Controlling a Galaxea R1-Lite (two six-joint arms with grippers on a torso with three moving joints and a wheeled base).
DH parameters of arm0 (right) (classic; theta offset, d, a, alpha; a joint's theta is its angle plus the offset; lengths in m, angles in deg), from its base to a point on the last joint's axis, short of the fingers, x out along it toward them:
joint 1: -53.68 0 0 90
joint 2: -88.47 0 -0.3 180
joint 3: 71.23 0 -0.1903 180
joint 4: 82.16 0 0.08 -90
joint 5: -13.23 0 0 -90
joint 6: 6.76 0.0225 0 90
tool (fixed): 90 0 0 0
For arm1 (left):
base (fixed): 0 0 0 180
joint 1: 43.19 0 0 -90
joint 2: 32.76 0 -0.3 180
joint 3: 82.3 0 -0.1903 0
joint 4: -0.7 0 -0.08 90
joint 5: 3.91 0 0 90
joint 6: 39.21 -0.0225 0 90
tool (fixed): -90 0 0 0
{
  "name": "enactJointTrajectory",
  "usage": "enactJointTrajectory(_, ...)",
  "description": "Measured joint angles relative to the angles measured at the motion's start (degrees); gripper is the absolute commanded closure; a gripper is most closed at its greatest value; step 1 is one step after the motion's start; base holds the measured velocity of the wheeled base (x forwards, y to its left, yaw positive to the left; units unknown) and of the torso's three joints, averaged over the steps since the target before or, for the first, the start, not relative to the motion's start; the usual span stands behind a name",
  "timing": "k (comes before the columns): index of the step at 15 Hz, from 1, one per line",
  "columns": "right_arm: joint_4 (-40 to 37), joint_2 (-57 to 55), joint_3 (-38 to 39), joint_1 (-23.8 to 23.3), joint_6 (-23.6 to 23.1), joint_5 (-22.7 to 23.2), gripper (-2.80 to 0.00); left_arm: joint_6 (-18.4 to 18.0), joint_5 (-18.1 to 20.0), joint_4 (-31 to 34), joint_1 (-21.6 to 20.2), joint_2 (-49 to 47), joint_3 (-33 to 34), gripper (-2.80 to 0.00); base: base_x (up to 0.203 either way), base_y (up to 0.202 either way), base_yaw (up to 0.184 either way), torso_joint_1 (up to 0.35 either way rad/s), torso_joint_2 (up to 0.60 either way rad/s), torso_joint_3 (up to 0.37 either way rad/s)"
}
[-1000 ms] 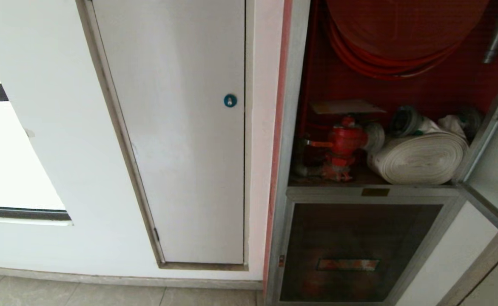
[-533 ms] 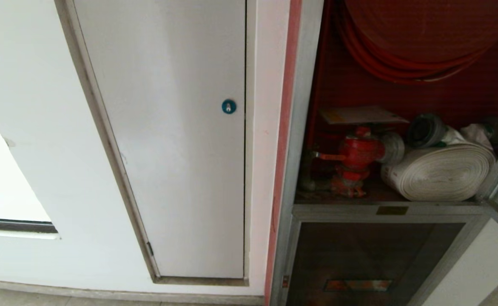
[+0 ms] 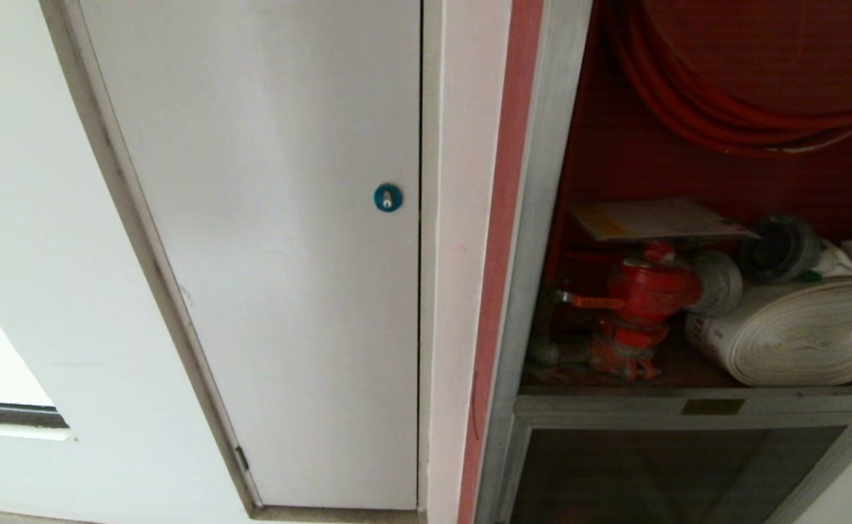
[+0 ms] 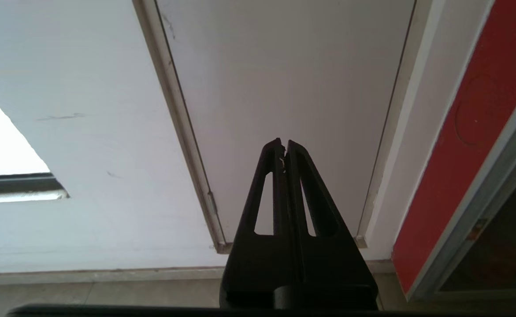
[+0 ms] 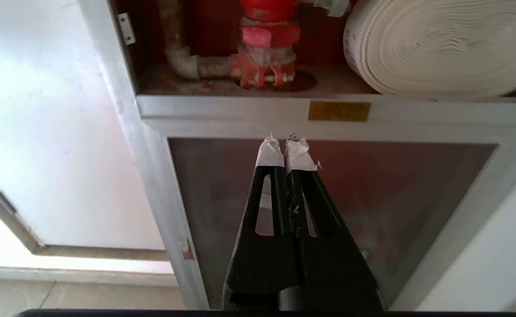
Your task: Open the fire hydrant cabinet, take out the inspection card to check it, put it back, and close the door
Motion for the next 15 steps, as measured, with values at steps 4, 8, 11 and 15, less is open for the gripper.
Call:
enactJointTrajectory(4, 0.0, 0.0, 0.0, 0.0, 0.0, 0.0, 0.00, 0.0, 0.0, 0.0, 0.0, 0.0, 0.0, 0.00, 0.192, 0.000, 0.000, 0.002, 0.00, 0.003)
enactJointTrajectory(8, 0.0, 0.0, 0.0, 0.0, 0.0, 0.0, 0.00, 0.0, 0.0, 0.0, 0.0, 0.0, 0.0, 0.00, 0.061, 0.000, 0.002, 0.006, 0.00, 0.000)
enactJointTrajectory(11, 0.0, 0.0, 0.0, 0.0, 0.0, 0.0, 0.00, 0.1, 0.0, 0.0, 0.0, 0.0, 0.0, 0.00, 0.000, 0.000, 0.000, 0.000, 0.00, 0.000)
enactJointTrajectory(15, 0.0, 0.0, 0.0, 0.0, 0.0, 0.0, 0.00, 0.1, -0.2, 0.0, 0.0, 0.0, 0.0, 0.00, 0.000, 0.000, 0.000, 0.000, 0.00, 0.000)
